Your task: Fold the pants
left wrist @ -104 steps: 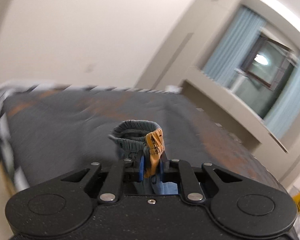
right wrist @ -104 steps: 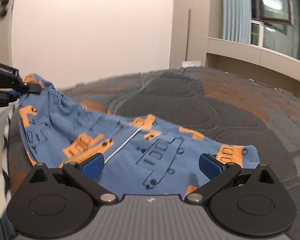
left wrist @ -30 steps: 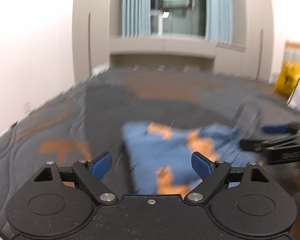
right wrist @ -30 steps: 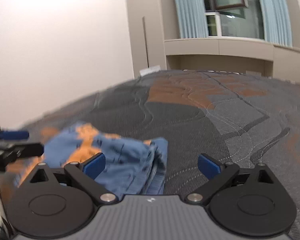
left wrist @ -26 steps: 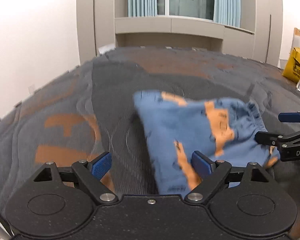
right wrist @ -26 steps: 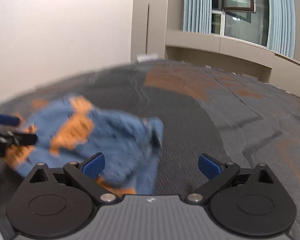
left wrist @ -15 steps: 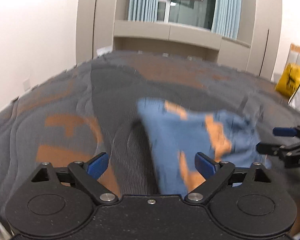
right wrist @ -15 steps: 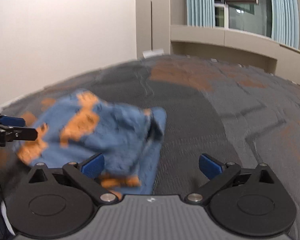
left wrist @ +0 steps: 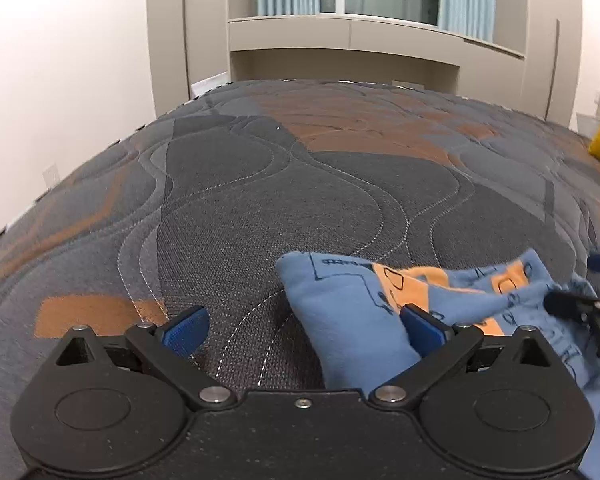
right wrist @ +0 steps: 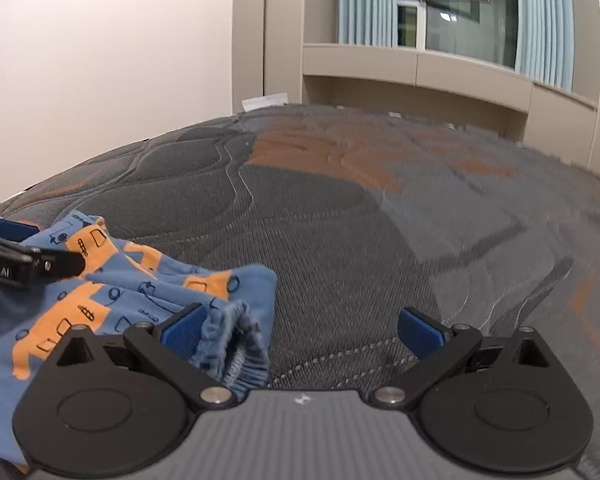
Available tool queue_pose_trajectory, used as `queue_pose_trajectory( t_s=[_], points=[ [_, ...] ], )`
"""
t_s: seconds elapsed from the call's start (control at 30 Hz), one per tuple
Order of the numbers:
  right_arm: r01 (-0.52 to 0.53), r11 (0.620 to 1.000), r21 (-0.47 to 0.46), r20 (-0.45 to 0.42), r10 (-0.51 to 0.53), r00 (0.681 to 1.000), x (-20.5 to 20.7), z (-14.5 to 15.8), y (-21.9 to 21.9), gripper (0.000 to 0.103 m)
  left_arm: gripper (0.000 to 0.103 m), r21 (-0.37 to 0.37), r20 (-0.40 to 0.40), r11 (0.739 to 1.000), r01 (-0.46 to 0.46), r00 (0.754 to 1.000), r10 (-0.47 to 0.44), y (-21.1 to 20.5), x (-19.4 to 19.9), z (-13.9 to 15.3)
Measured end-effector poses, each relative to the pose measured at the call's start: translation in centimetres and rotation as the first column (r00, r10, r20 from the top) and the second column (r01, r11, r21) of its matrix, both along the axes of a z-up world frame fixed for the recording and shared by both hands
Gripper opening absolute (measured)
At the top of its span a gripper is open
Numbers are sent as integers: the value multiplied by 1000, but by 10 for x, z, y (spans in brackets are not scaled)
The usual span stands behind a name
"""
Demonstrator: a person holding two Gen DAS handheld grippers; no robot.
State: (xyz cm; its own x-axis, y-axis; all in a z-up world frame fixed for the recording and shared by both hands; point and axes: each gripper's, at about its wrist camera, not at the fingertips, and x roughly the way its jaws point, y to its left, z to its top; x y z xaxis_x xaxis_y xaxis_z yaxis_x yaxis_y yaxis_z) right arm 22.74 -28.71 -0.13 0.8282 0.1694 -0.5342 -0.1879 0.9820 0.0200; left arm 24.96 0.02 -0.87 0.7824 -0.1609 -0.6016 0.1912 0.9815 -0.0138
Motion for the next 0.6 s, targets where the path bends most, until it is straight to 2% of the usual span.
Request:
queue_pose_trajectory(
  t_s=[0.1, 0.3, 0.47, 0.6],
  points=[
    [5, 1000, 23, 25, -5, 1000, -7, 4, -7, 103, 100, -44, 4, 999, -14, 1000, 14, 6, -4, 4],
    [-17, 997, 70, 73, 12, 997, -41, 18, -8, 103, 101, -74, 90, 997, -17, 996, 24, 13, -44, 22],
    [-41, 997, 70, 65, 36, 997, -73, 18, -3, 103, 102, -94, 66, 995, 16, 998, -10, 15, -83, 19],
    [-16, 1000, 10, 11, 16, 1000, -88, 5, 0, 103, 102, -102, 15, 994, 31, 999, -30, 13, -102, 5]
  ],
)
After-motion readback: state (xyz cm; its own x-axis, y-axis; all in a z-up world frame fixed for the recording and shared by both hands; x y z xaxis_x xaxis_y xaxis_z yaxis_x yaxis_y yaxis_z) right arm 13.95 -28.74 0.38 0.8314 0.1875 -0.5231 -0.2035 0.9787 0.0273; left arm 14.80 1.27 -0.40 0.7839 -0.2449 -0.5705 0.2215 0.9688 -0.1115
